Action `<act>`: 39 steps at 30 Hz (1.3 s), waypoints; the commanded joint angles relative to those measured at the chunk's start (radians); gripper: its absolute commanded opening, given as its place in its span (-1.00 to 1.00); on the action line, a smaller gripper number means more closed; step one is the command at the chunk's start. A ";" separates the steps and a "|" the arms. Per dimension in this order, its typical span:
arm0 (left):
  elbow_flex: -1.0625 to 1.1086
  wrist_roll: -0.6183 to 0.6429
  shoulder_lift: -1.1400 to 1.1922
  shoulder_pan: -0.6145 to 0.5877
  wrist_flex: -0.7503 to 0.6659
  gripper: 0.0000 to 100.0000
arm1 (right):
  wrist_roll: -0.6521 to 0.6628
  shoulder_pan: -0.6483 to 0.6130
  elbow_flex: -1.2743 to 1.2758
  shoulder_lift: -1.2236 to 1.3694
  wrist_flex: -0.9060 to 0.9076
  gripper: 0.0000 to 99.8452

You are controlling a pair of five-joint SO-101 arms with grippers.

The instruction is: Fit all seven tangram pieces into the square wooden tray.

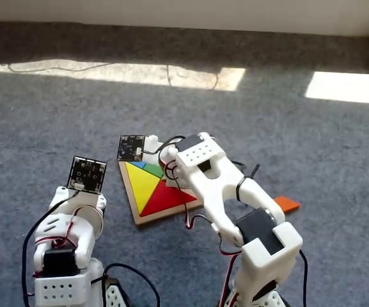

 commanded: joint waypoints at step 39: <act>-0.012 -0.008 -0.041 -0.018 -0.005 -0.98 | -0.285 -0.031 -0.002 -0.157 -0.028 -0.92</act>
